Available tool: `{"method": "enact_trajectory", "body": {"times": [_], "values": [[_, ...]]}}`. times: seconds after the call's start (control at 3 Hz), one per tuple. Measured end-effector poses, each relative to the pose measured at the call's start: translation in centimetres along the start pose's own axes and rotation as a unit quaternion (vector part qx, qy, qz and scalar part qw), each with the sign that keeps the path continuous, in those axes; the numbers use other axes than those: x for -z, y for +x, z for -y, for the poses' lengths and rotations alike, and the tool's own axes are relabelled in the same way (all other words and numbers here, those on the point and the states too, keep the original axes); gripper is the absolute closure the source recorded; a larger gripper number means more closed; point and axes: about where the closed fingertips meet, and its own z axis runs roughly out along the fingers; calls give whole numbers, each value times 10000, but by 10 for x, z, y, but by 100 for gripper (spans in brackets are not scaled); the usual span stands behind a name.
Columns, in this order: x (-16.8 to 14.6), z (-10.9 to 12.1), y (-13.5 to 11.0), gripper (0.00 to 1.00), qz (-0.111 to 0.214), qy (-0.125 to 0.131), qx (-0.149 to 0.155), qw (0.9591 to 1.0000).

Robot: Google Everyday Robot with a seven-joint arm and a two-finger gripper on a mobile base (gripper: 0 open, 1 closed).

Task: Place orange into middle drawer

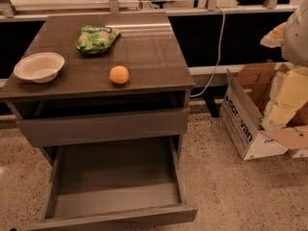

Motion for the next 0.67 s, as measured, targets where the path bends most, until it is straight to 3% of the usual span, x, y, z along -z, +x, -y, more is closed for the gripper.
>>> {"method": "enact_trajectory", "body": {"times": [0.33, 0.67], "values": [[0, 0, -1, 0, 5, 7, 1, 10000], [-15, 18, -28, 0, 197, 47, 44, 9998]]}}
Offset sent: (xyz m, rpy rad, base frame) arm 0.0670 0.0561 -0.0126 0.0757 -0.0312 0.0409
